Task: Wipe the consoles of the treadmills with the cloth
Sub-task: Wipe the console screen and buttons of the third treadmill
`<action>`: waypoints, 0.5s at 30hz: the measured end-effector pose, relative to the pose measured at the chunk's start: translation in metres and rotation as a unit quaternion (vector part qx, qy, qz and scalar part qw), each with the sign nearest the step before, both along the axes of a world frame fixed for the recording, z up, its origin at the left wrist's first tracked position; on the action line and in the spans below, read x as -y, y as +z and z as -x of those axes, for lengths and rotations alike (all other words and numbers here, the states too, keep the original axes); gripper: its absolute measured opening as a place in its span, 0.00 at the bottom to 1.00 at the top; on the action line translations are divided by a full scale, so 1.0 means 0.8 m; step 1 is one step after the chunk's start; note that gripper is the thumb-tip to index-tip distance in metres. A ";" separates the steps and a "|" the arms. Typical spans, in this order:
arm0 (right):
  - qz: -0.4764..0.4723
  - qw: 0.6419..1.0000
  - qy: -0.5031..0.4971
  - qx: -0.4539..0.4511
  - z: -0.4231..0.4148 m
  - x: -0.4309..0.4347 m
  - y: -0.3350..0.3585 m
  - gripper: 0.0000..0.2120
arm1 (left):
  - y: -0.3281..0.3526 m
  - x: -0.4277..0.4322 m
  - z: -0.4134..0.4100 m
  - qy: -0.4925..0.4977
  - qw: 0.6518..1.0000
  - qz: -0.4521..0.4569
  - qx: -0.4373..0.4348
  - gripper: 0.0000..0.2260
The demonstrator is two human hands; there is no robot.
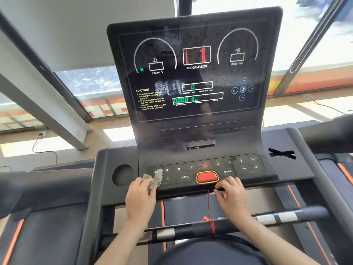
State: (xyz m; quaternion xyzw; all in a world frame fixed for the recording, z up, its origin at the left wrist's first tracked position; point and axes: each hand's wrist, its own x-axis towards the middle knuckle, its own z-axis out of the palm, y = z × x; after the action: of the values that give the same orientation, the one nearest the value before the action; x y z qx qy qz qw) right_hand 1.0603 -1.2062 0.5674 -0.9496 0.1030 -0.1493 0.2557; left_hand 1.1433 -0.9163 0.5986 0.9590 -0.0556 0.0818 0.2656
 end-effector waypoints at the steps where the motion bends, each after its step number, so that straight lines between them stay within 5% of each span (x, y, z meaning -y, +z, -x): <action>1: -0.001 1.000 0.000 -0.001 0.000 0.000 0.000 0.13 | -0.001 0.010 0.003 -0.013 1.000 0.003 -0.003 0.11; 6: -0.001 0.999 0.032 -0.005 -0.002 0.008 0.004 0.13 | -0.004 0.063 0.025 -0.122 0.992 0.025 -0.012 0.13; 15: -0.007 1.000 0.024 -0.015 -0.005 0.009 0.003 0.13 | -0.001 0.026 0.021 -0.072 0.996 0.022 -0.044 0.09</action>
State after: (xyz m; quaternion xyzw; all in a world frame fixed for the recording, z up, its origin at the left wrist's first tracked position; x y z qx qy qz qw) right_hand 1.0641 -1.2133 0.5697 -0.9521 0.0847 -0.1280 0.2646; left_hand 1.1264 -0.9374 0.5977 0.9490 -0.1109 0.0211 0.2944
